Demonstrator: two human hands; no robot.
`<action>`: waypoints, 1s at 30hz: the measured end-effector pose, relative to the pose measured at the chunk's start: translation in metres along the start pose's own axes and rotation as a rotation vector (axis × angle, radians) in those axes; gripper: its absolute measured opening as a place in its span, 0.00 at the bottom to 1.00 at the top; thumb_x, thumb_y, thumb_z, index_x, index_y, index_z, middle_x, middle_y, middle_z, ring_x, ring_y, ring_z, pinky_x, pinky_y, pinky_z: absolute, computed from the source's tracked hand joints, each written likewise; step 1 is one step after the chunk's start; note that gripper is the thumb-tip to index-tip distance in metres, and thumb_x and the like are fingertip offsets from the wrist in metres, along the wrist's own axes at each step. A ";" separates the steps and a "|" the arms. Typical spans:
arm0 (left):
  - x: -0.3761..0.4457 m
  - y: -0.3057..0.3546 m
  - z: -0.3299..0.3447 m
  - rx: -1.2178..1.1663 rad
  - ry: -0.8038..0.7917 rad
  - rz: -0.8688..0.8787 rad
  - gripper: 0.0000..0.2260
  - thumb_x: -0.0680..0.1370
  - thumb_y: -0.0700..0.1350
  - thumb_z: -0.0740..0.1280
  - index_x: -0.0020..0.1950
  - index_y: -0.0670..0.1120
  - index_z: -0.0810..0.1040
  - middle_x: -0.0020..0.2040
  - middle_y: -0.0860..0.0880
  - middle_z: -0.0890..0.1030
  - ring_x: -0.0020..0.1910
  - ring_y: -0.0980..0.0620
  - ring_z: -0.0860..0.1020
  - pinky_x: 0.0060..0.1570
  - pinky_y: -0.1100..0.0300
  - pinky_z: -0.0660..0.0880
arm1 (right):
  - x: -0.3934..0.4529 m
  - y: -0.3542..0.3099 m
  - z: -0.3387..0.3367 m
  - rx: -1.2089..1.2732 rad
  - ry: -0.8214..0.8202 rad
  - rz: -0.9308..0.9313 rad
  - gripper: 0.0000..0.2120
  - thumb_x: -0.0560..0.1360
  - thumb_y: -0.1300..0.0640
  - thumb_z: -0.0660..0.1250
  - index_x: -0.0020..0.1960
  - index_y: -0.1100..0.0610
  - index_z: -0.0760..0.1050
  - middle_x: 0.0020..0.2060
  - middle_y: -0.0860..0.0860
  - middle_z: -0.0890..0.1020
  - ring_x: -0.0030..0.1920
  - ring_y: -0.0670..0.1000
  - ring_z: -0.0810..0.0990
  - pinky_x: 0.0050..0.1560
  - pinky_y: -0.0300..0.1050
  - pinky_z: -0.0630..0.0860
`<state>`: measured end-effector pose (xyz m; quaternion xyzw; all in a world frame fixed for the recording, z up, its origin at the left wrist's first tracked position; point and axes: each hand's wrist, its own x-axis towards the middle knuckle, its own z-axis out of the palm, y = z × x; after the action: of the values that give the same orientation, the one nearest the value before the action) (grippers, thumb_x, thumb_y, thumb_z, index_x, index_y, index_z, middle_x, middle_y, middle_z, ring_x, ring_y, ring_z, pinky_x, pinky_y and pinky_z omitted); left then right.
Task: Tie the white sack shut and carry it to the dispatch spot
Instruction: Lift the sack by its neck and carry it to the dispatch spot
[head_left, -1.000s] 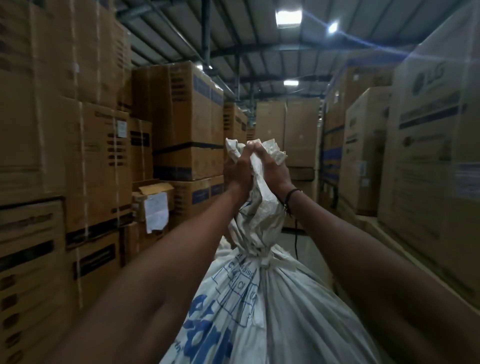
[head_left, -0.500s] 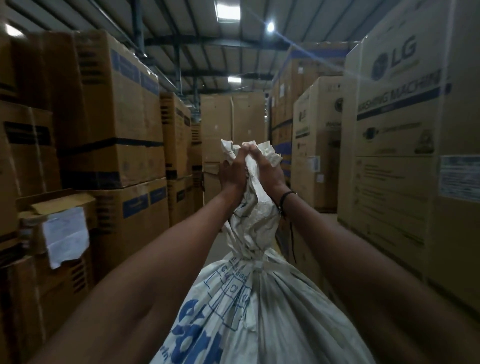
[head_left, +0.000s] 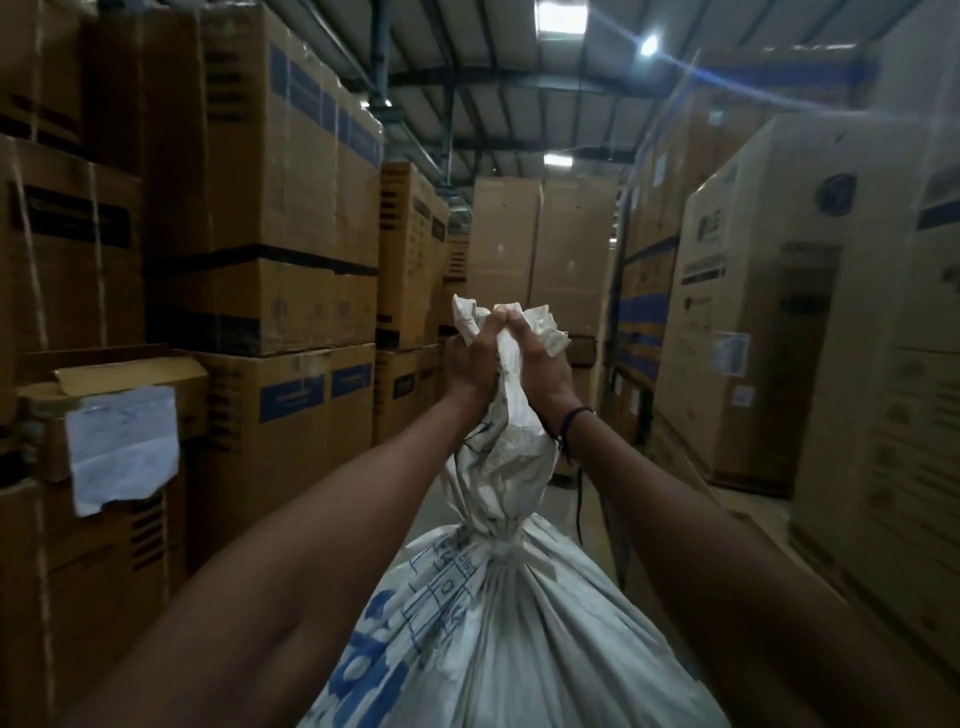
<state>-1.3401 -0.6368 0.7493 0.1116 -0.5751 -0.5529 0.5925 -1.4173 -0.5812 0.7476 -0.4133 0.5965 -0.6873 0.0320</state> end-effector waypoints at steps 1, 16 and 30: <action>0.015 -0.013 0.003 -0.008 0.012 0.005 0.08 0.79 0.52 0.72 0.48 0.50 0.86 0.48 0.48 0.88 0.45 0.54 0.86 0.52 0.50 0.82 | 0.018 0.012 0.005 0.007 -0.011 0.001 0.25 0.65 0.21 0.69 0.48 0.38 0.87 0.48 0.44 0.90 0.54 0.48 0.87 0.65 0.59 0.81; 0.253 -0.299 -0.008 0.096 0.106 -0.145 0.24 0.70 0.66 0.75 0.57 0.51 0.86 0.54 0.48 0.88 0.54 0.46 0.87 0.60 0.41 0.82 | 0.236 0.229 0.103 0.079 -0.107 0.091 0.17 0.72 0.29 0.71 0.43 0.43 0.86 0.44 0.44 0.89 0.50 0.47 0.87 0.57 0.49 0.81; 0.348 -0.462 -0.129 0.385 0.553 -0.205 0.24 0.71 0.65 0.71 0.57 0.49 0.85 0.54 0.47 0.88 0.54 0.47 0.86 0.59 0.46 0.82 | 0.350 0.436 0.279 0.308 -0.639 0.349 0.28 0.70 0.27 0.73 0.55 0.48 0.88 0.50 0.47 0.90 0.55 0.48 0.89 0.66 0.55 0.82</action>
<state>-1.5750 -1.1424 0.5480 0.4238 -0.4726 -0.4399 0.6353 -1.6733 -1.1158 0.5497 -0.4890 0.5078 -0.5897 0.3940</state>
